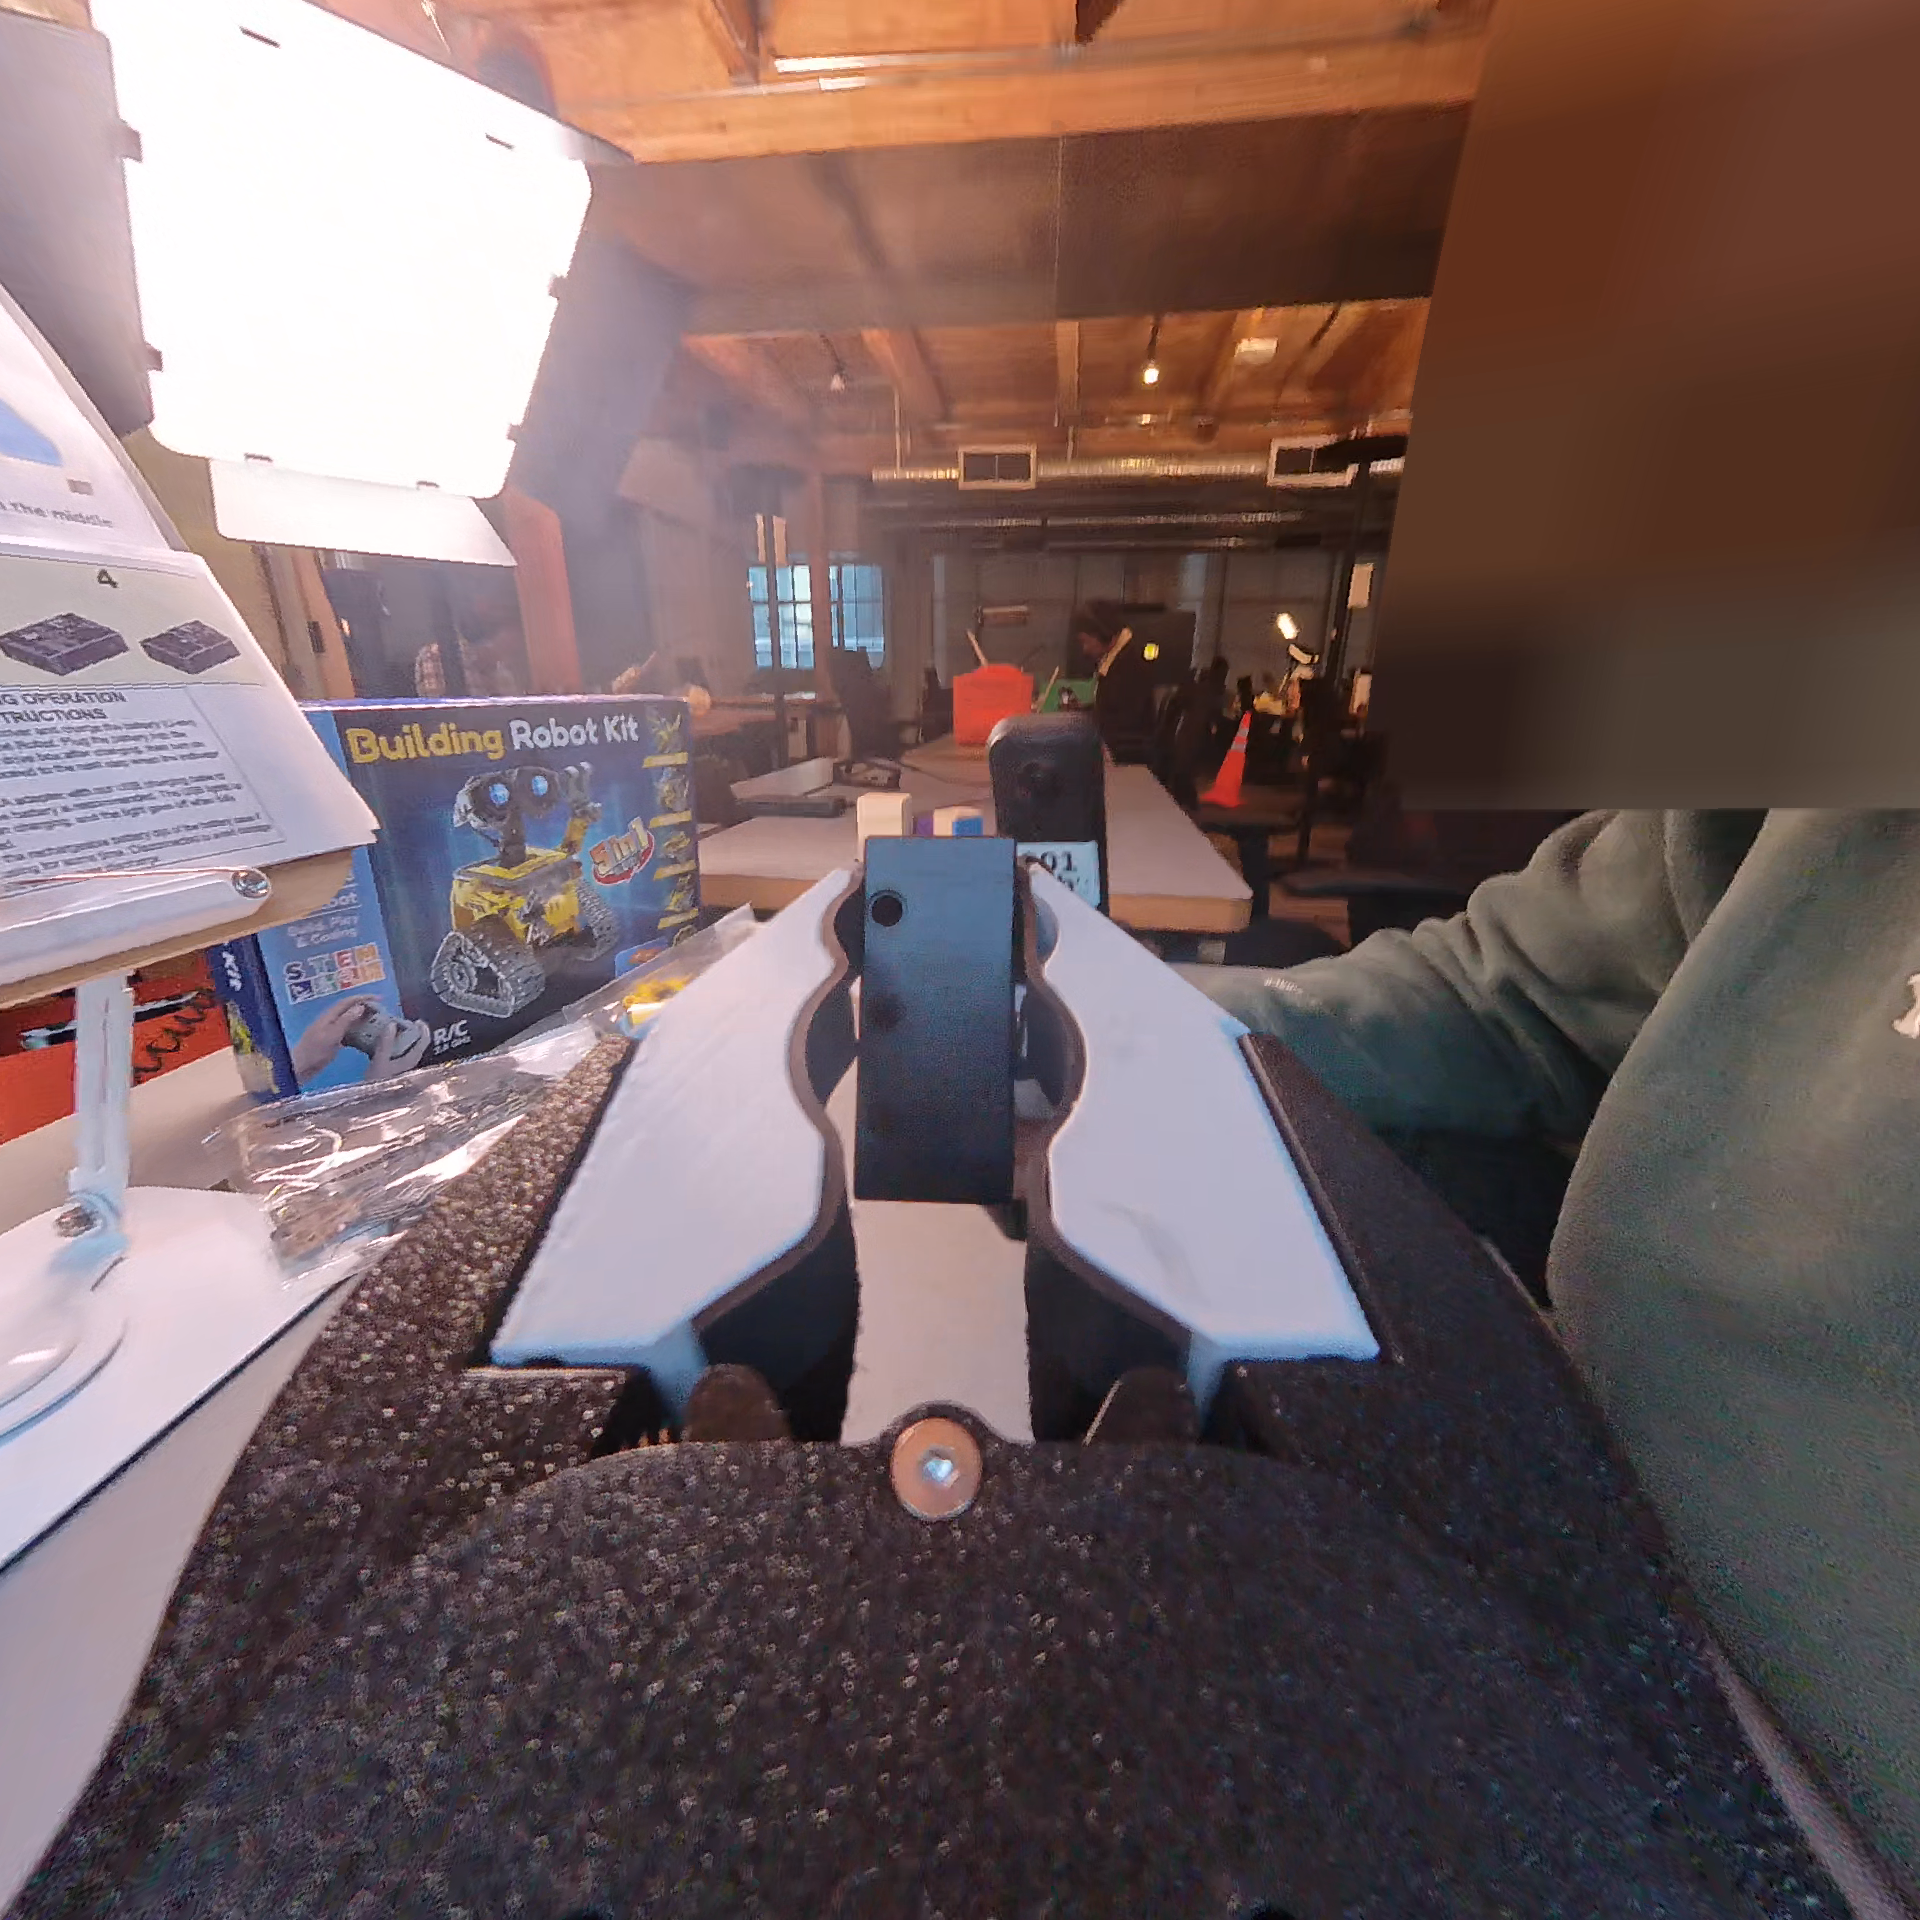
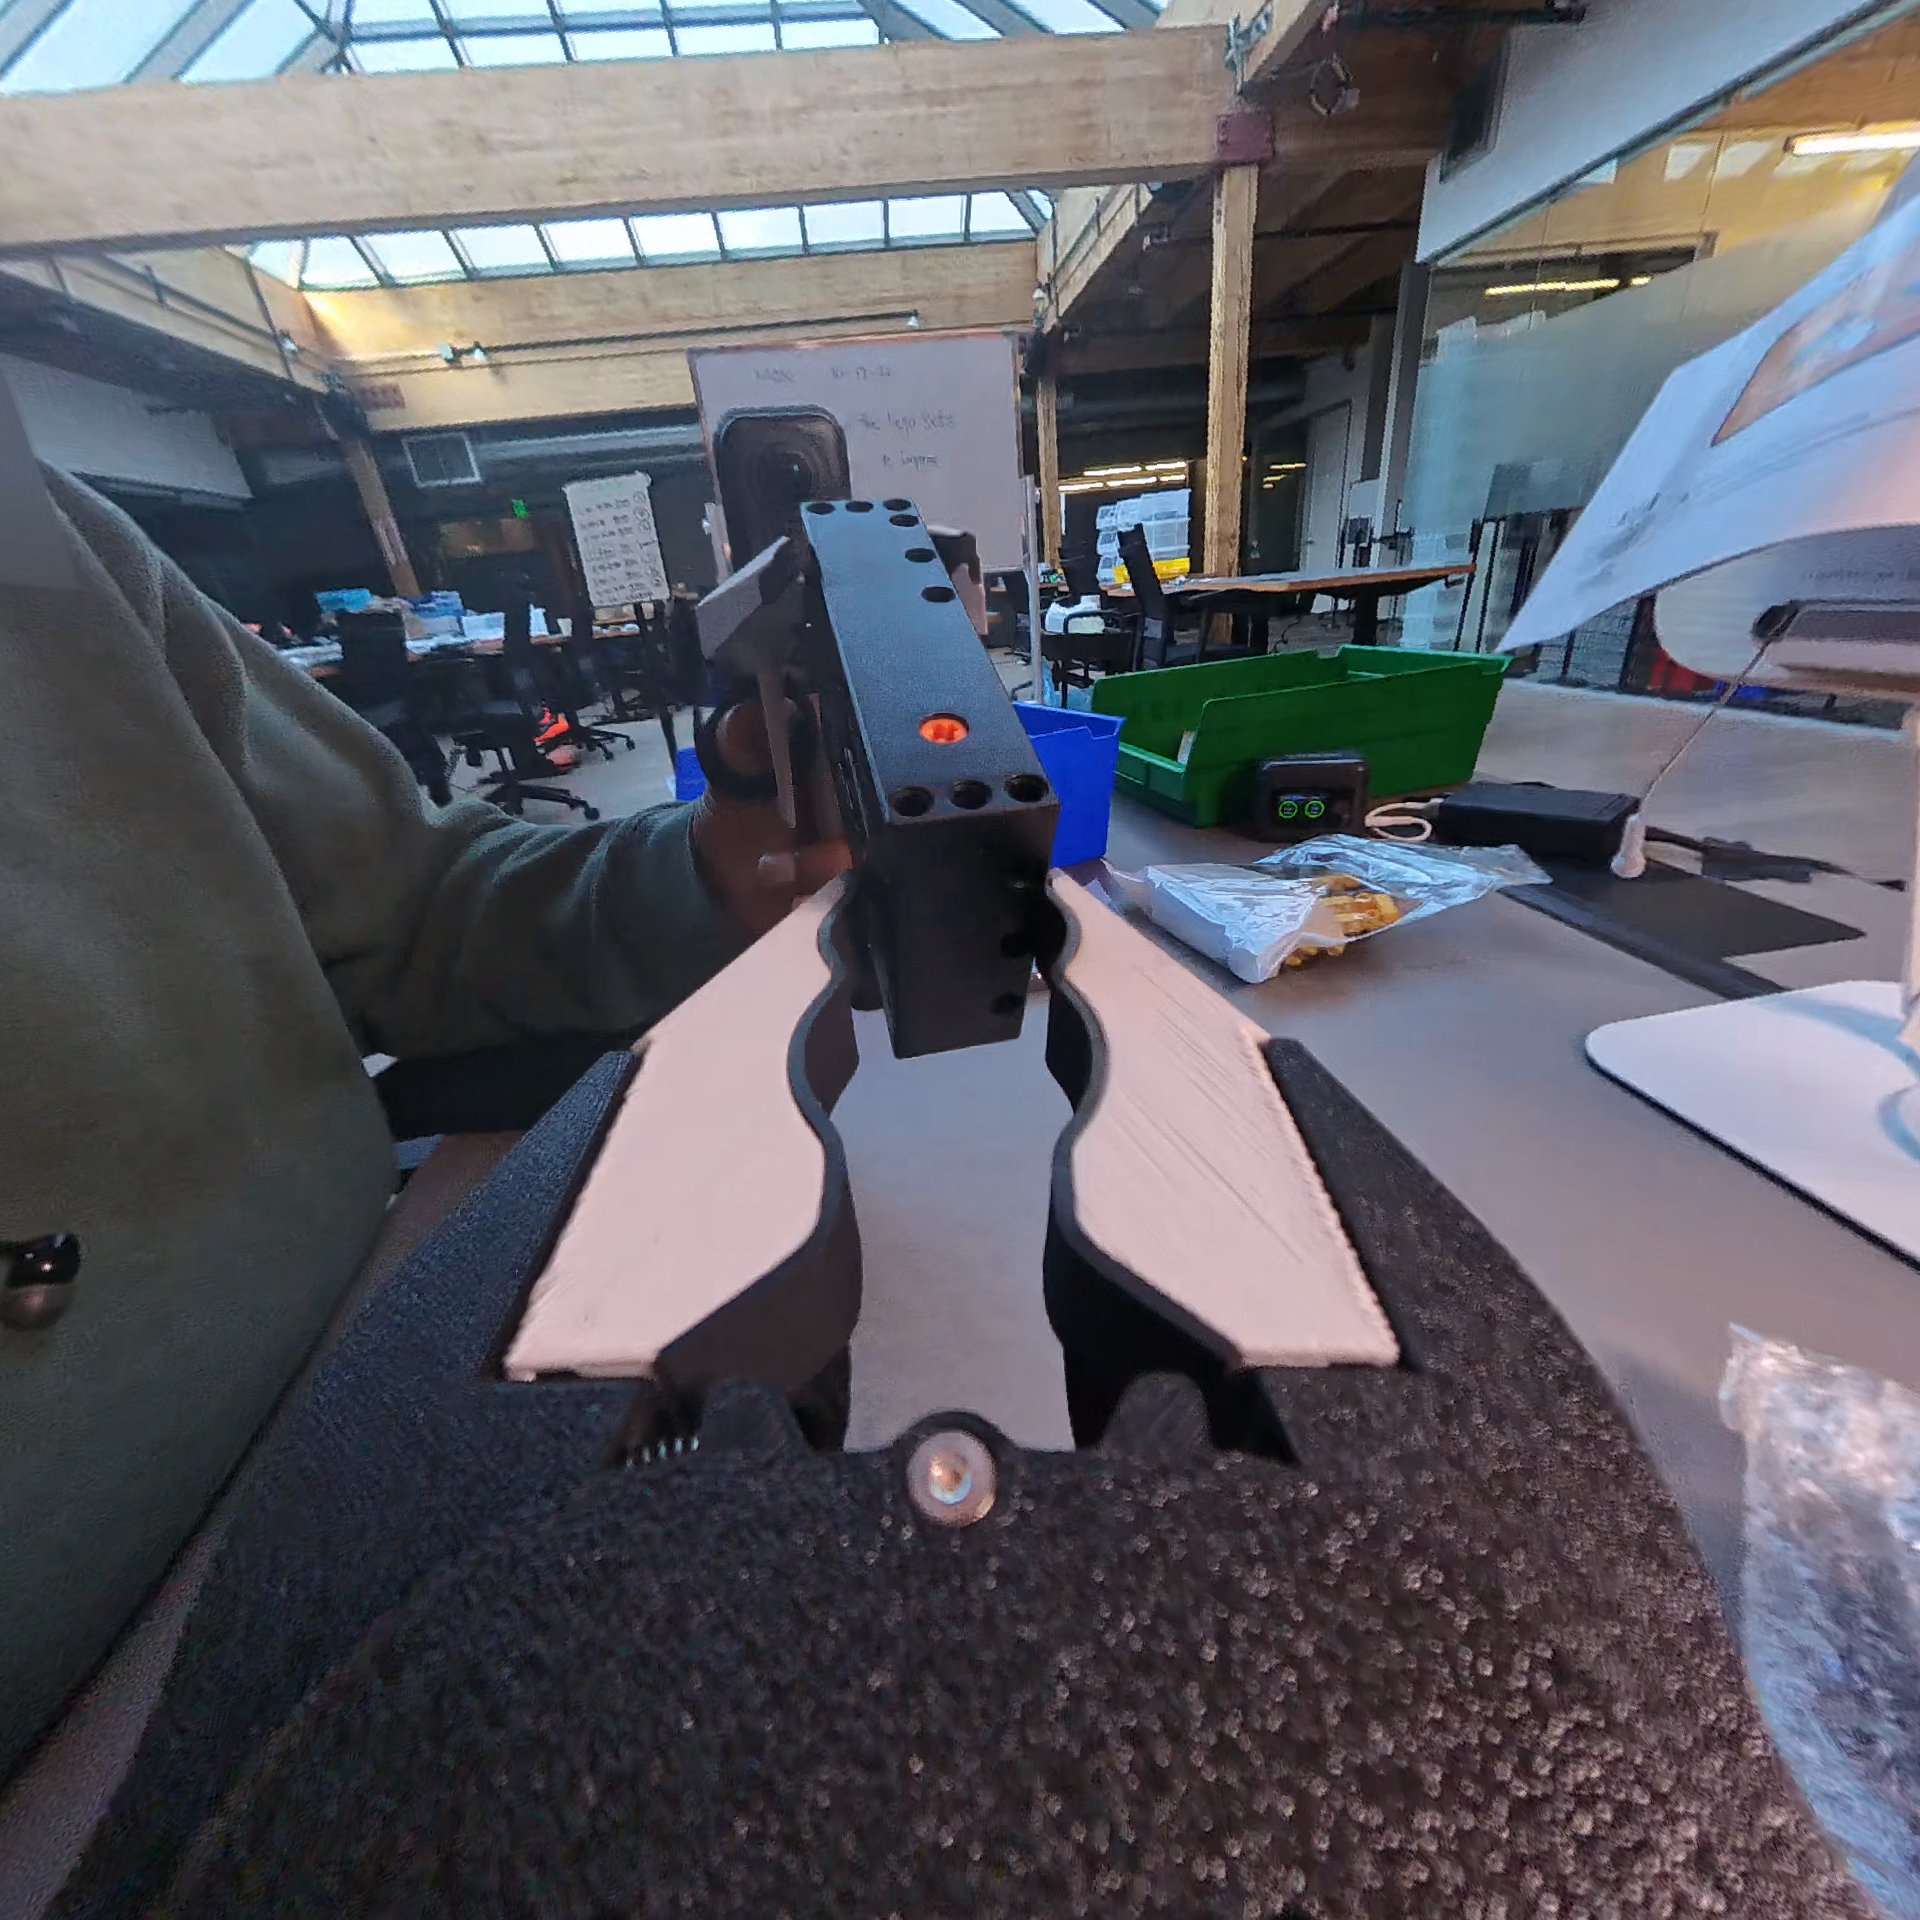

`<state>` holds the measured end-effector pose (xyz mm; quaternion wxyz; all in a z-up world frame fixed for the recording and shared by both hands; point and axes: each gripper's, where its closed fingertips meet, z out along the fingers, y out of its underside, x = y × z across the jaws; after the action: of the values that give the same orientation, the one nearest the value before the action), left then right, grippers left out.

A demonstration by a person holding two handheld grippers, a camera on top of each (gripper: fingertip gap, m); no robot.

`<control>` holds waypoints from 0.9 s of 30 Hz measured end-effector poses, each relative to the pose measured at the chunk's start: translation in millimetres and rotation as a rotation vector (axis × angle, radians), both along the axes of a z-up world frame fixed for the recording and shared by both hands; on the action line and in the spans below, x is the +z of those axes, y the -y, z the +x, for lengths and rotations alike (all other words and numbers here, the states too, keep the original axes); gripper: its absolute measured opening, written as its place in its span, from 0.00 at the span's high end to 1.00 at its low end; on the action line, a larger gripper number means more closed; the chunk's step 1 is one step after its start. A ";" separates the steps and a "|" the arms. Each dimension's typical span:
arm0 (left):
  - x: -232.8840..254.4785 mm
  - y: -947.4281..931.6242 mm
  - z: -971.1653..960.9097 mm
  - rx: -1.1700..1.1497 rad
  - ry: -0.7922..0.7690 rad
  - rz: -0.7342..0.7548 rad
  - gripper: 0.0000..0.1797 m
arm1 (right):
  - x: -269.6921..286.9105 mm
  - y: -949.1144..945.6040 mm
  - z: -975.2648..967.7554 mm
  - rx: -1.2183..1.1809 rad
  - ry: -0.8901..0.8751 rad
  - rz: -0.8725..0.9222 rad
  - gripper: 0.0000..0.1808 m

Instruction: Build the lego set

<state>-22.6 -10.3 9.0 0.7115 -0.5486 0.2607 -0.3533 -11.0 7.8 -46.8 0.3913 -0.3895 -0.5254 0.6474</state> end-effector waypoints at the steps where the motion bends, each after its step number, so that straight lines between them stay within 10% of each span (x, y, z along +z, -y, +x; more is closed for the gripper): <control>1: -3.5 0.0 0.0 0.008 -0.044 -0.001 0.83 | 0.9 -0.2 1.8 -0.011 -0.007 0.042 0.84; 9: -35.3 6.4 5.5 0.016 -0.388 -0.002 0.82 | 7.2 7.6 12.2 -0.023 -0.060 0.215 0.85; 27: -22.6 -28.4 -24.4 0.543 -0.597 0.178 0.85 | 36.5 -42.6 7.3 -0.631 -0.113 0.353 0.90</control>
<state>-47.0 18.1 -13.7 0.7167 -0.6122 0.3310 0.0456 -3.7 50.4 -10.3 0.6614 -0.4225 -0.4604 0.4149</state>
